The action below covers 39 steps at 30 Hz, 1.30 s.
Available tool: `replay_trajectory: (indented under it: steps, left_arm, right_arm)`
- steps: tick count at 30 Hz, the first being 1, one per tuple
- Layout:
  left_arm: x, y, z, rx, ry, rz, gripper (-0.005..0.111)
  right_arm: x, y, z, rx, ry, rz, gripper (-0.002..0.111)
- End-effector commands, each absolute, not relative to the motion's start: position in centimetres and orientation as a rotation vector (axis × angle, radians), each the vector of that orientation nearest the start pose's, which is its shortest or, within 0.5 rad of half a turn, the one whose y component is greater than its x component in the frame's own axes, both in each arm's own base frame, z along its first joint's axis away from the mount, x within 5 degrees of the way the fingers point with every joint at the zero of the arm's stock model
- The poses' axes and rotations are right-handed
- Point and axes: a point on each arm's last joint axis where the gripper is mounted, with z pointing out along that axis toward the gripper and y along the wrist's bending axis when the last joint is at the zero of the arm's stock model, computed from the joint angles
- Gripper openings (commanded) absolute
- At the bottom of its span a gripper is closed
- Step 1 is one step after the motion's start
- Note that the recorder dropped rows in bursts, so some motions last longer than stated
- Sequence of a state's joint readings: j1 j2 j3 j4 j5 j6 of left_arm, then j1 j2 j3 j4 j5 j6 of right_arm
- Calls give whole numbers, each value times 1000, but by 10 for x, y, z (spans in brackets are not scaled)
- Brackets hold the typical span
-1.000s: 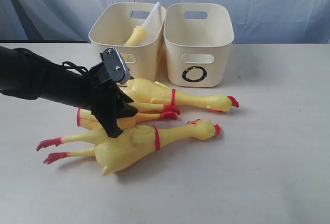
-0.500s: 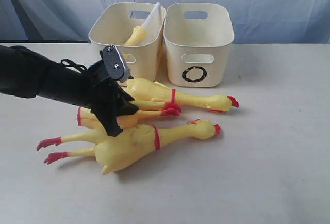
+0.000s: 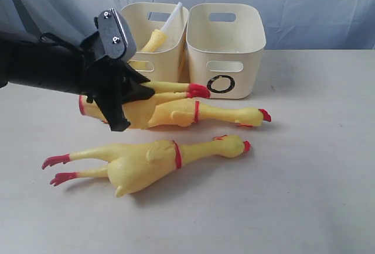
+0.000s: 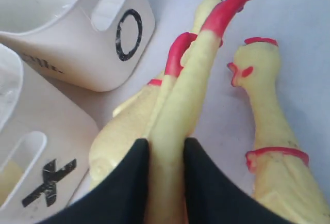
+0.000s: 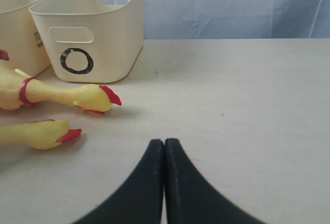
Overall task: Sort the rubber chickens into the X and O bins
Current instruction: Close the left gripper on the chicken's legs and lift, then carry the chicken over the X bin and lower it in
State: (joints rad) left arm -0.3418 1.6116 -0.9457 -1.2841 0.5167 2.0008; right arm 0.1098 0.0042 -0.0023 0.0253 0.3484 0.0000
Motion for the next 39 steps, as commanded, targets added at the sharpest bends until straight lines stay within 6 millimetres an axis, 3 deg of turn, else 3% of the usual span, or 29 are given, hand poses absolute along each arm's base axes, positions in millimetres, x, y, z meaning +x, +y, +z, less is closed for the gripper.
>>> replay_trajectory:
  steps: [1, 4, 11, 16, 23, 29, 39]
  left_arm:
    - [303, -141, 259, 1112, 1782, -227, 0]
    - [315, -134, 278, 812, 1832, -224, 0]
    - [326, -142, 314, 752, 1717, -284, 0]
    - [337, -147, 326, 754, 1674, -296, 0]
    - [361, -156, 325, 706, 1684, -342, 0]
    - [380, -152, 321, 398, 1814, -425, 0]
    - [380, -155, 322, 266, 1847, -570, 0]
  right_arm:
    - [53, 7, 183, -89, 1821, 100, -1]
    - [53, 7, 183, -89, 1821, 100, -1]
    - [53, 7, 183, -89, 1821, 100, -1]
    - [53, 7, 183, -89, 1821, 100, -1]
    - [53, 7, 182, -89, 1824, 100, -1]
    - [53, 7, 182, -89, 1824, 100, -1]
    - [53, 7, 182, -89, 1824, 100, -1]
